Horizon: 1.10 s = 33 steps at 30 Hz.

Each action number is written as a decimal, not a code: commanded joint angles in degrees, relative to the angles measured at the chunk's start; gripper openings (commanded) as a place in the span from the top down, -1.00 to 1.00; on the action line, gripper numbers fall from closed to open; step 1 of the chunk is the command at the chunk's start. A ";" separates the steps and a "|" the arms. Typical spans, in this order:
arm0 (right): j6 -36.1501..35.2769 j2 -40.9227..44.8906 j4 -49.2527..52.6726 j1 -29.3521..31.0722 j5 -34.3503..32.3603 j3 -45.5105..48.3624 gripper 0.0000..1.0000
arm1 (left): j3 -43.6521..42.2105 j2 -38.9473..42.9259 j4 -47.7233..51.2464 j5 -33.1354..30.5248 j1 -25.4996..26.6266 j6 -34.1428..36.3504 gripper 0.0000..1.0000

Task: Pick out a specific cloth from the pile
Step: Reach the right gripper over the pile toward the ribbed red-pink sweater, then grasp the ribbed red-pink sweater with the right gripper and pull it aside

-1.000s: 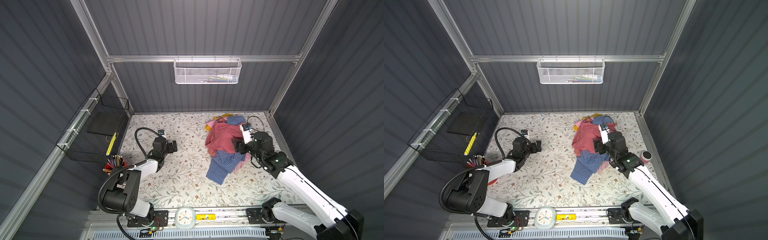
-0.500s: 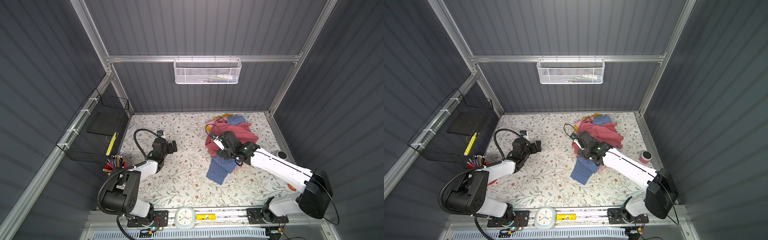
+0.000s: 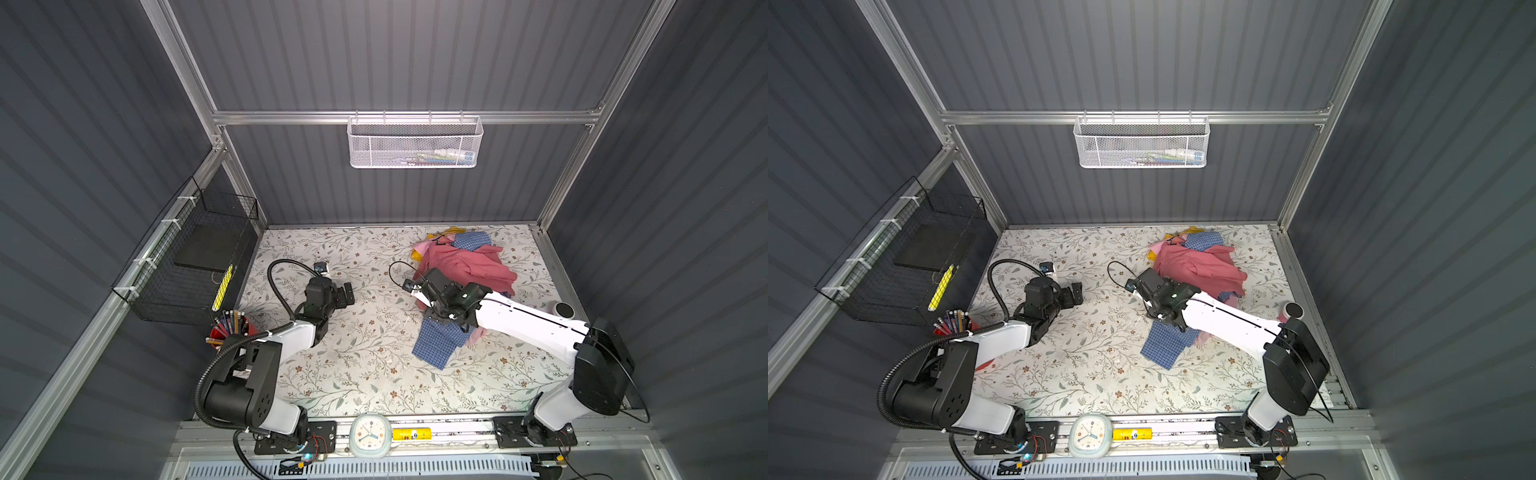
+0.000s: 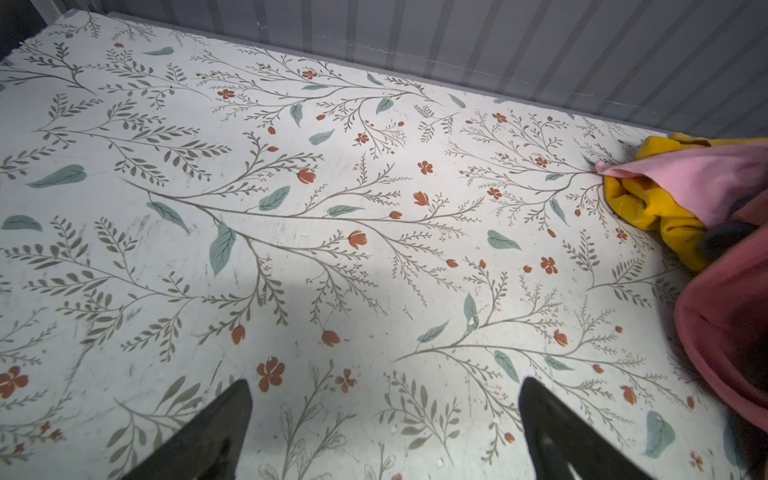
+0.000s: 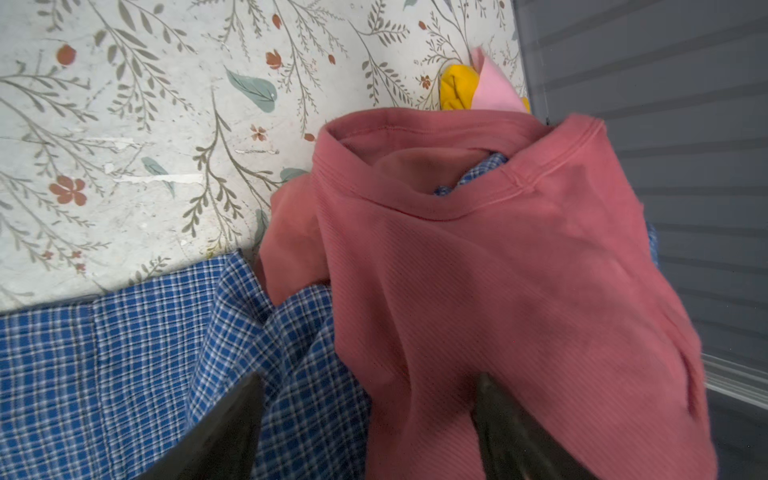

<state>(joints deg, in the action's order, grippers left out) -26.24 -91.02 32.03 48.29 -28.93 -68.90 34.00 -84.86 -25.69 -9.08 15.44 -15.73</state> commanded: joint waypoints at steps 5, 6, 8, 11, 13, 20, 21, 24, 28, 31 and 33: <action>-3.23 -3.68 1.75 4.03 2.58 -3.80 -0.52 | -1.13 1.60 -0.15 0.92 -0.07 -0.86 -1.00; -3.42 -4.41 2.27 4.33 3.36 -4.24 -0.49 | -1.28 1.69 -0.15 1.00 -0.07 -0.90 -1.00; -3.47 -5.95 3.10 4.61 4.63 -5.09 -0.43 | -1.54 1.95 -0.32 0.97 -0.06 -0.91 -1.00; -2.99 -8.98 5.03 4.71 6.26 -7.27 -0.35 | -1.74 2.23 -0.24 0.82 -0.06 -0.89 -1.00; -2.85 -11.50 5.82 4.77 6.54 -8.71 -0.34 | -1.89 2.46 -0.04 0.81 -0.06 -0.73 -1.00; -1.00 -21.80 9.70 4.44 2.49 -16.08 -0.05 | -2.26 3.47 0.88 0.05 -0.06 -0.43 -1.00; -0.67 -22.63 9.96 4.36 2.43 -16.79 -0.01 | -2.35 3.68 1.07 -0.12 -0.06 -0.47 -1.00; 0.31 -24.16 11.39 4.19 2.82 -18.16 0.01 | -2.67 4.00 1.17 0.00 -0.06 -0.53 -1.00; 1.55 -25.46 13.03 3.45 2.25 -18.67 0.03 | -2.85 3.99 1.26 -0.03 -0.06 -0.69 -1.00; 2.61 -26.62 14.70 2.82 1.75 -19.56 0.03 | -2.79 4.13 1.39 -0.01 -0.06 -0.73 -1.00; 2.98 -27.24 14.38 2.39 0.85 -19.76 0.01 | -2.81 4.24 1.52 -0.04 -0.06 -0.82 -1.00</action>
<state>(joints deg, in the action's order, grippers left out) -25.19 -117.10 44.01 51.40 -26.39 -87.20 32.12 -81.97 -25.04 -8.93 15.44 -15.94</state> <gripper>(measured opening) 0.492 0.999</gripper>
